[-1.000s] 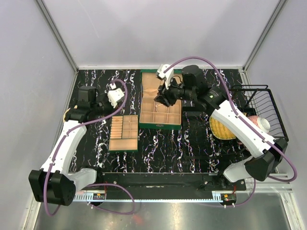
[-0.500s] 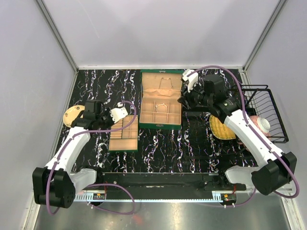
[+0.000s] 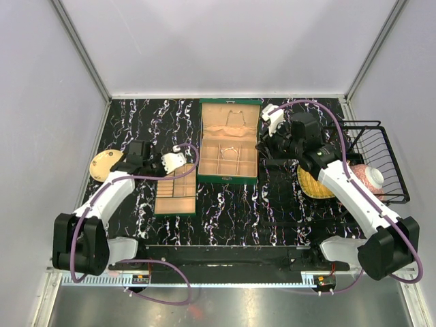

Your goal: Organize the mixed jewelry

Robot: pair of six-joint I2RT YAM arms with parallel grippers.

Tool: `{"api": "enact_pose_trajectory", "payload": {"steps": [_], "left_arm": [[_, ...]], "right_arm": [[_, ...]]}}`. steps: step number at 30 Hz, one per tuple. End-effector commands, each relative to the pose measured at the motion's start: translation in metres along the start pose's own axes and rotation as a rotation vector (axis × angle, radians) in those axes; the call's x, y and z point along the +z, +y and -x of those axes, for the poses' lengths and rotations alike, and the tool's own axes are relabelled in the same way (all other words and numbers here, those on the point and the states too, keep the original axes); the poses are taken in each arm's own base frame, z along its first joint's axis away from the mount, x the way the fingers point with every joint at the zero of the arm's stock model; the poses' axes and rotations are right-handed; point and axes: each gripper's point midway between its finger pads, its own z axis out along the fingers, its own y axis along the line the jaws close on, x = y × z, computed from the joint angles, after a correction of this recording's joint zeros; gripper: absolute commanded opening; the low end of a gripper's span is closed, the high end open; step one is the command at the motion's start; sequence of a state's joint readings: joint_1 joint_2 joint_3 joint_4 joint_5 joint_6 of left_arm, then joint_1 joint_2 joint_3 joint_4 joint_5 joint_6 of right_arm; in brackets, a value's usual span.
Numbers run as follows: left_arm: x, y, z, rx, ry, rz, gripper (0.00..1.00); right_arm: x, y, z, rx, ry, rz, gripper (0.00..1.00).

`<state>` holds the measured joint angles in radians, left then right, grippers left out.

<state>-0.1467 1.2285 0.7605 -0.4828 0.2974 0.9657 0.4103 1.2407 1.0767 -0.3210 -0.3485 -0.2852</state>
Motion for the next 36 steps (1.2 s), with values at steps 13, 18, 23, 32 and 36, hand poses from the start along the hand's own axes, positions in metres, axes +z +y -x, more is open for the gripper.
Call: {"api": "enact_pose_trajectory", "payload": {"steps": [13,18,23,32,36], "left_arm": [[0.03,0.012,-0.005,0.061,0.049,0.028,0.0],[0.032,0.009,-0.007,0.069,0.051,0.018,0.0],[0.034,0.005,-0.01,0.077,0.06,0.009,0.0],[0.042,-0.001,-0.02,0.075,0.08,-0.008,0.0],[0.046,-0.001,-0.021,0.077,0.083,-0.011,0.0]], "right_arm": [[-0.005,-0.007,0.022,-0.042,-0.079,-0.022,0.39],[-0.003,-0.006,0.019,-0.04,-0.073,-0.021,0.38],[-0.003,-0.007,0.018,-0.041,-0.071,-0.024,0.38],[-0.004,-0.007,0.018,-0.043,-0.075,-0.028,0.39],[-0.004,-0.006,0.016,-0.042,-0.073,-0.024,0.39]]}}
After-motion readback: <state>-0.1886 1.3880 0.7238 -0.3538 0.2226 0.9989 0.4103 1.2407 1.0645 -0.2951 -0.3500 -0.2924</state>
